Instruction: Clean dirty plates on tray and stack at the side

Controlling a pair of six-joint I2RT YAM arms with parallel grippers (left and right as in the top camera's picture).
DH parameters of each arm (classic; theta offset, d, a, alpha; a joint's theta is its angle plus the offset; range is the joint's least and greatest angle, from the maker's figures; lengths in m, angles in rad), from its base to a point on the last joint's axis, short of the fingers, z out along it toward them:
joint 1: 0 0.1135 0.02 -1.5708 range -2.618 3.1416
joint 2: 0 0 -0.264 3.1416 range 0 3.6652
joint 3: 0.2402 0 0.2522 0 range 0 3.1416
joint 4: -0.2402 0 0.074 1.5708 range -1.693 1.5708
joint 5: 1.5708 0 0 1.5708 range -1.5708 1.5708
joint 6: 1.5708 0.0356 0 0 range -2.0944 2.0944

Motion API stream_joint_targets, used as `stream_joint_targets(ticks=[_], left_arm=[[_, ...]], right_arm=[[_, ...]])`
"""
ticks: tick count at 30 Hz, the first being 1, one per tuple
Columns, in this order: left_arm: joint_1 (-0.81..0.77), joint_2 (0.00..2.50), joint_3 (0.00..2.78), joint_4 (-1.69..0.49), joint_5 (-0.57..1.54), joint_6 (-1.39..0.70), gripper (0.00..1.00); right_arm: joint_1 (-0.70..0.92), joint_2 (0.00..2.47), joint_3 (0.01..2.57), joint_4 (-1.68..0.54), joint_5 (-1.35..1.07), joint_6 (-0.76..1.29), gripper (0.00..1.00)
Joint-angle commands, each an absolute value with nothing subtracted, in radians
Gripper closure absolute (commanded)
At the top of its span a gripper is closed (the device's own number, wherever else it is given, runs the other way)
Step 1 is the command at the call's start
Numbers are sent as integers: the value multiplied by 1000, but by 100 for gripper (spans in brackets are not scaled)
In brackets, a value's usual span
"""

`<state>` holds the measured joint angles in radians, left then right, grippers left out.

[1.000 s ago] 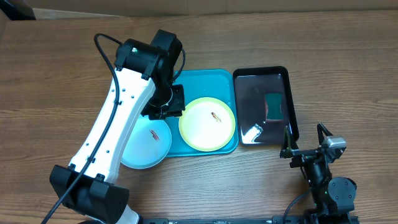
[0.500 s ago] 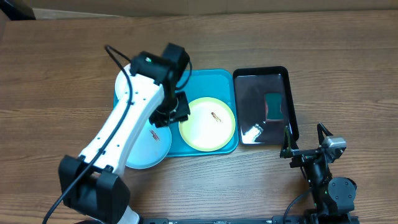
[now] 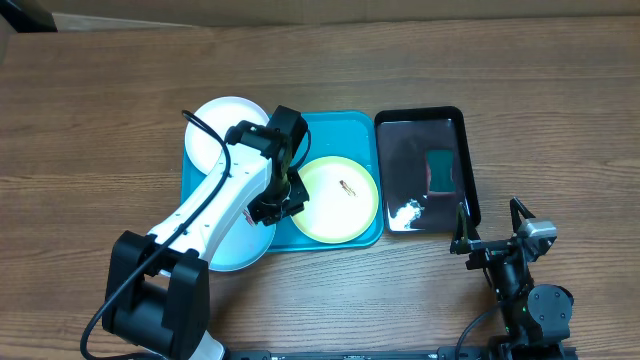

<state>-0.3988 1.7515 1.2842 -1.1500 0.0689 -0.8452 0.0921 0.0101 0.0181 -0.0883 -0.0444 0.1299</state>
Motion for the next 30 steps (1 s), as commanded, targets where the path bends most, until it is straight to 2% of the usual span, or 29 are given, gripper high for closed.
stream_joint_targets(ticks=[1, 7, 22, 30], left_arm=[[-417, 1741, 1254, -1121, 78, -921, 68], [-447, 1741, 1213, -1031, 75, -921, 61], [-489, 1741, 1212, -1016, 22, -922, 70], [-517, 1741, 1208, -1015, -9, -956, 65]], right_arm=[[88, 3, 8, -81, -35, 126, 0], [88, 3, 8, -81, -35, 126, 0], [88, 3, 8, -81, -35, 126, 0], [88, 3, 8, -81, -35, 126, 0]])
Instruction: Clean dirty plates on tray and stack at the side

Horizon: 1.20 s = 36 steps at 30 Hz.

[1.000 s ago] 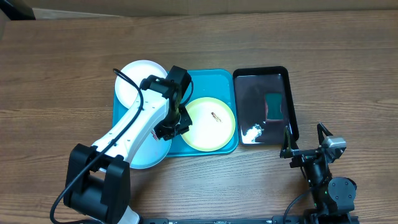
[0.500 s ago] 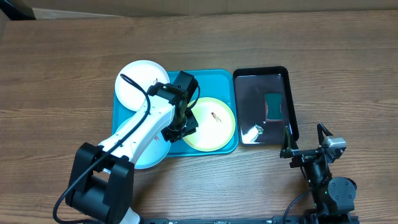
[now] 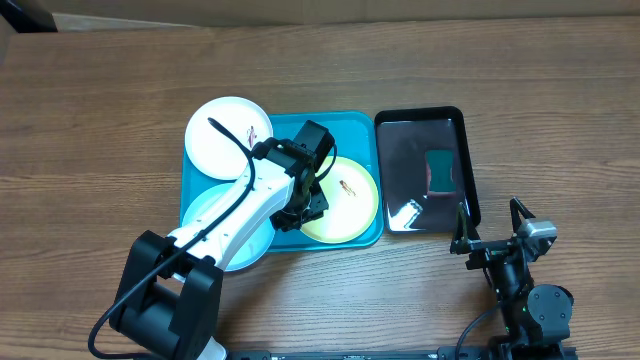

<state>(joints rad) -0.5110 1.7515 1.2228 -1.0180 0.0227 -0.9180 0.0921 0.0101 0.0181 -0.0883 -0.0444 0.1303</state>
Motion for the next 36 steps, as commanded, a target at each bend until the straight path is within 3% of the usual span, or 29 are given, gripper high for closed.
stream_joint_targets(ticks=[1, 14, 19, 36], left_arm=[[-517, 1741, 1205, -1015, -12, -967, 65], [-516, 1741, 1139, -936, -33, -973, 70], [-516, 1741, 1130, -929, -59, -973, 76], [-511, 1741, 1062, -839, -65, -973, 80]], right_arm=[[88, 3, 8, -81, -35, 126, 0], [88, 3, 8, -81, -35, 126, 0], [88, 3, 8, -81, -35, 126, 0], [88, 3, 8, -81, -35, 126, 0]])
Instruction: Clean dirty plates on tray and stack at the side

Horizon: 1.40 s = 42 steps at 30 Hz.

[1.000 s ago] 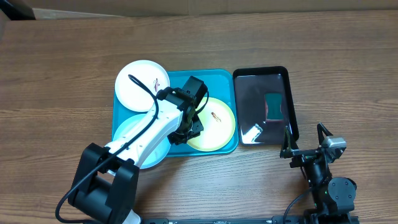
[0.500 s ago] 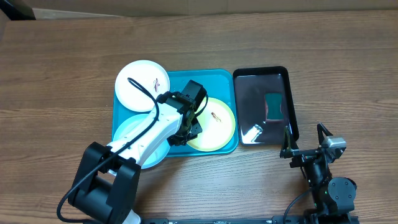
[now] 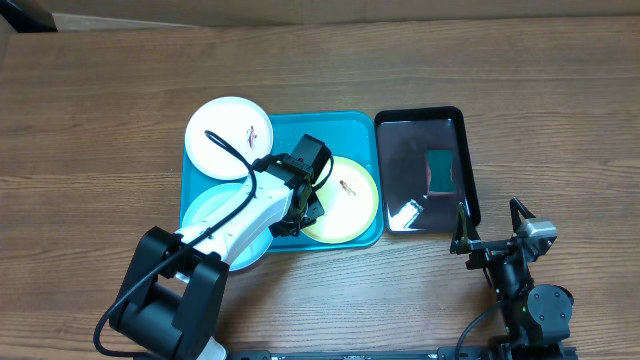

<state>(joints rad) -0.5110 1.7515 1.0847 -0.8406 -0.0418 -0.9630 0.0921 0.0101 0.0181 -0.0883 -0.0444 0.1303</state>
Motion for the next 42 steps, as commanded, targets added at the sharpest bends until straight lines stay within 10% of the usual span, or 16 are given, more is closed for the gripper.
stream_joint_targets(ticks=[1, 32, 36, 42], left_arm=[[-511, 1741, 1059, -839, -72, -973, 81], [-511, 1741, 1047, -809, -97, -973, 96], [-511, 1741, 1042, -797, -101, -973, 80], [-511, 1741, 1013, -763, -101, -973, 84]], right_arm=[[88, 3, 8, -81, -35, 126, 0], [88, 3, 8, -81, -35, 126, 0], [88, 3, 8, -81, -35, 126, 0], [88, 3, 8, -81, -35, 126, 0]])
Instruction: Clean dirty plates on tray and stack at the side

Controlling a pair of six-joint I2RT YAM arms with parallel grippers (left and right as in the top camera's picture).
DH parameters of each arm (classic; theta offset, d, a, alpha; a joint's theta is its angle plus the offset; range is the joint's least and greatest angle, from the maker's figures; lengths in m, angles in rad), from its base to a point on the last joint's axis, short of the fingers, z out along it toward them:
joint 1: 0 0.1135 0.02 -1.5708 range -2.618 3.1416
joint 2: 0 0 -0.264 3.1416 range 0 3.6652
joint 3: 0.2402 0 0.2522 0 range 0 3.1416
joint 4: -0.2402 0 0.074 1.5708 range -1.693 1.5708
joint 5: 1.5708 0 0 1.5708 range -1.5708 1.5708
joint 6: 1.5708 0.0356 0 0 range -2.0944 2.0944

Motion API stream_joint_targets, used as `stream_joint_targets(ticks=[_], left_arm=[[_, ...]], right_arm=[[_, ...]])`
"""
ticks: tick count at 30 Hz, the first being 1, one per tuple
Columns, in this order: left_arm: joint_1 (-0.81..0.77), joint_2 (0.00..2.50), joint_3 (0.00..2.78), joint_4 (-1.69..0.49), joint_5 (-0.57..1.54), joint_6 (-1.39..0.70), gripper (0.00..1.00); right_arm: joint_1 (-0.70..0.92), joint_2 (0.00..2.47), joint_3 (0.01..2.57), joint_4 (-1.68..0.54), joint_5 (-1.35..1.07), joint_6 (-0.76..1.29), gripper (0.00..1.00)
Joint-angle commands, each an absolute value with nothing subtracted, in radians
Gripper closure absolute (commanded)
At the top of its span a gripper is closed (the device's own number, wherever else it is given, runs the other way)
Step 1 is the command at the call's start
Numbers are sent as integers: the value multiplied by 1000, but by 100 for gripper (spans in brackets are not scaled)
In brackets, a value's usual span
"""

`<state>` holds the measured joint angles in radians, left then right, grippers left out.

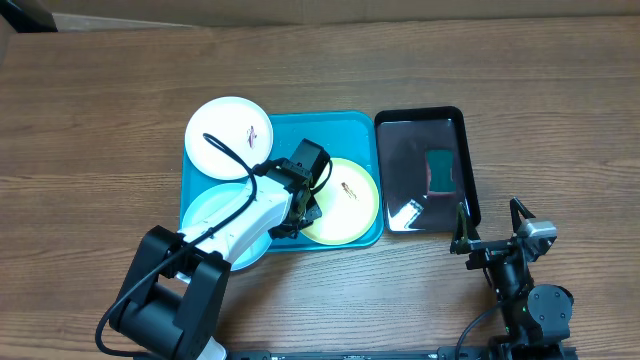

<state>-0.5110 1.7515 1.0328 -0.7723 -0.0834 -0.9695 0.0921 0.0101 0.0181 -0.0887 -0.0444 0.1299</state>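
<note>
A blue tray [350, 125] holds three plates. A white plate [225, 135] with a brown smudge lies at its back left. A light blue plate [210, 215] sits at the front left, partly under my left arm. A yellow-green plate [350, 200] with a brown smear lies on the right. My left gripper [303, 207] is down at that plate's left rim, its fingers hidden under the wrist. My right gripper [490, 222] stands open at the front right, holding nothing.
A black tray [400, 150] with a film of water and a green sponge [440, 170] stands right of the blue tray. Bare wooden table surrounds both trays. The right arm's base sits at the front right edge.
Almost nothing: my left wrist has shifted very slightly at the yellow-green plate's left rim. The plates and the right arm are where they were.
My left gripper was first over the tray's middle, between the white and light blue plates, hiding part of the white one. Then it stood further right at the yellow-green plate's left rim, where it has stayed. No plate has moved, and the right arm has stayed parked.
</note>
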Motion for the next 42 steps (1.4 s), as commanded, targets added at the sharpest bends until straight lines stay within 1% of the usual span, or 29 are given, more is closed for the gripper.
stream_joint_targets(ticks=[1, 3, 21, 24, 28, 31, 33, 36, 42], left_arm=[[-511, 1741, 1008, -757, -101, -973, 87], [-511, 1741, 1005, -754, -101, -973, 96], [-510, 1741, 1005, -731, -112, -972, 96], [-510, 1741, 1005, -730, -112, -972, 96], [-510, 1741, 1005, -729, -112, -972, 96], [-510, 1741, 1005, -728, -112, -972, 96], [-510, 1741, 1005, -728, -112, -973, 96], [-510, 1741, 1005, -726, -112, -973, 96], [-510, 1741, 1005, -724, -112, -973, 96]], right_arm=[[88, 3, 8, -81, -35, 126, 0], [88, 3, 8, -81, -35, 126, 0], [90, 3, 8, -78, -73, 135, 0], [90, 3, 14, -82, -110, 228, 0], [90, 14, 82, -131, -162, 240, 0], [90, 66, 200, -193, -159, 240, 0], [90, 150, 324, -262, -154, 240, 0], [90, 359, 557, -445, -105, 238, 0], [90, 881, 1079, -900, -110, 229, 0]])
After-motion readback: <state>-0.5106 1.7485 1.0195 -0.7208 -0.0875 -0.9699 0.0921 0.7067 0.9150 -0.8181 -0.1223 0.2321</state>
